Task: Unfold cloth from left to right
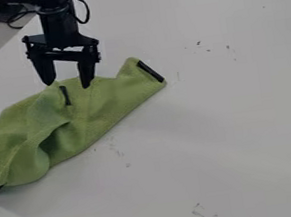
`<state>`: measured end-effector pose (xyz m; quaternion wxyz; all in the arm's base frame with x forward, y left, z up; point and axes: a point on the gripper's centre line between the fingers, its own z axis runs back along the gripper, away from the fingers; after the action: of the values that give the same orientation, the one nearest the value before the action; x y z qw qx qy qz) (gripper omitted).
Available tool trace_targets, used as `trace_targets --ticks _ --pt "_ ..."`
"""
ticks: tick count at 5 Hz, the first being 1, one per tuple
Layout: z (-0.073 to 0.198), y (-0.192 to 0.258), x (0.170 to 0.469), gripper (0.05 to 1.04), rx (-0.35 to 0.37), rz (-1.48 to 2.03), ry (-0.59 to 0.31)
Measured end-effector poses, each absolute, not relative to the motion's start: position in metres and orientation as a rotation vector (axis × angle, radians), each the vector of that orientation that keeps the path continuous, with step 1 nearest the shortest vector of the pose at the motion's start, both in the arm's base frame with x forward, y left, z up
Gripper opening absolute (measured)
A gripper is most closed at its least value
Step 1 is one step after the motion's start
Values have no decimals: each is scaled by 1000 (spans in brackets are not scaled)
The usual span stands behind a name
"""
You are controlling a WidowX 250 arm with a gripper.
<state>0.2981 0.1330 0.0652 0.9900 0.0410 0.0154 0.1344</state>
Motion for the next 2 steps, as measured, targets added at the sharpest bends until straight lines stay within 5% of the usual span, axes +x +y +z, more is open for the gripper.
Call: trace_targets --ticks 2 --pt "47 136 300 1000 57 266 35"
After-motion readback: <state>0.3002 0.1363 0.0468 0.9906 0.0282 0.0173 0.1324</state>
